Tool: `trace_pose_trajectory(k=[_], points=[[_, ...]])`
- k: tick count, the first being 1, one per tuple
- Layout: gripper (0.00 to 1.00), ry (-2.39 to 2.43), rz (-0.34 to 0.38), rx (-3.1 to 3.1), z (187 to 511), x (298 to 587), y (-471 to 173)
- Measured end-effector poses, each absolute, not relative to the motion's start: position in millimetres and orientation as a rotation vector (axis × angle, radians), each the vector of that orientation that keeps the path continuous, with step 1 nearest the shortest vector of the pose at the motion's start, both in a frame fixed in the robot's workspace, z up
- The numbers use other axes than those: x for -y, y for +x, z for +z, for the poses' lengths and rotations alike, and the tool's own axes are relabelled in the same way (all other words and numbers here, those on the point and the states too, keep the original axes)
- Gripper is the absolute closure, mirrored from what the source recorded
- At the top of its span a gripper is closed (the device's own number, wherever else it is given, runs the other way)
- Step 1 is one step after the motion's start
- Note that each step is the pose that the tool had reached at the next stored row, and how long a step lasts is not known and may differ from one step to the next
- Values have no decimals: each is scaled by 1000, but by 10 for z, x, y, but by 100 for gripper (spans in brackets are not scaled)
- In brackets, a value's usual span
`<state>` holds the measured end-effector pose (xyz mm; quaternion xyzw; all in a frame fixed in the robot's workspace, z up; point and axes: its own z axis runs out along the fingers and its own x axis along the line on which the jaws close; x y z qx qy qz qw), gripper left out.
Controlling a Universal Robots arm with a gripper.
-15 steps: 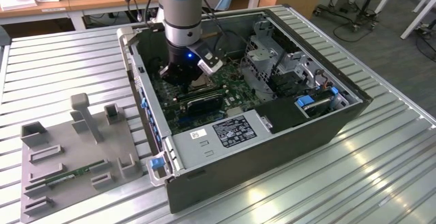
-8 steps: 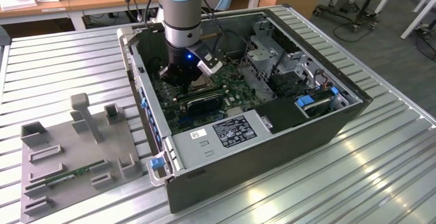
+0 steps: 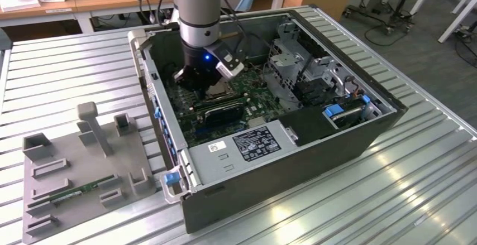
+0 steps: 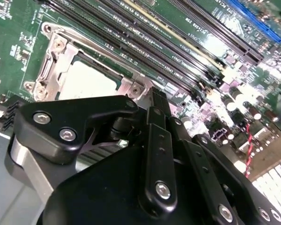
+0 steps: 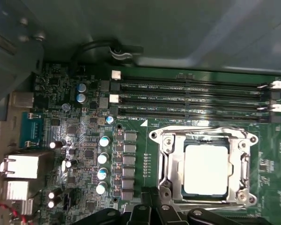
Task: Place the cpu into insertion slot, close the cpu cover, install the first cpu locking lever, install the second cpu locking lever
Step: 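Install the second cpu locking lever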
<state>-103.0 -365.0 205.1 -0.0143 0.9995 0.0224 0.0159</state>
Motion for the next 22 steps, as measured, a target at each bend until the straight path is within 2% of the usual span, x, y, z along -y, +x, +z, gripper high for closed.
trace_pose_trajectory(k=[10, 22], points=[[89, -44, 70, -3109, 2240, 3648, -1030], [89, -43, 74, -3109, 2237, 3648, -857]])
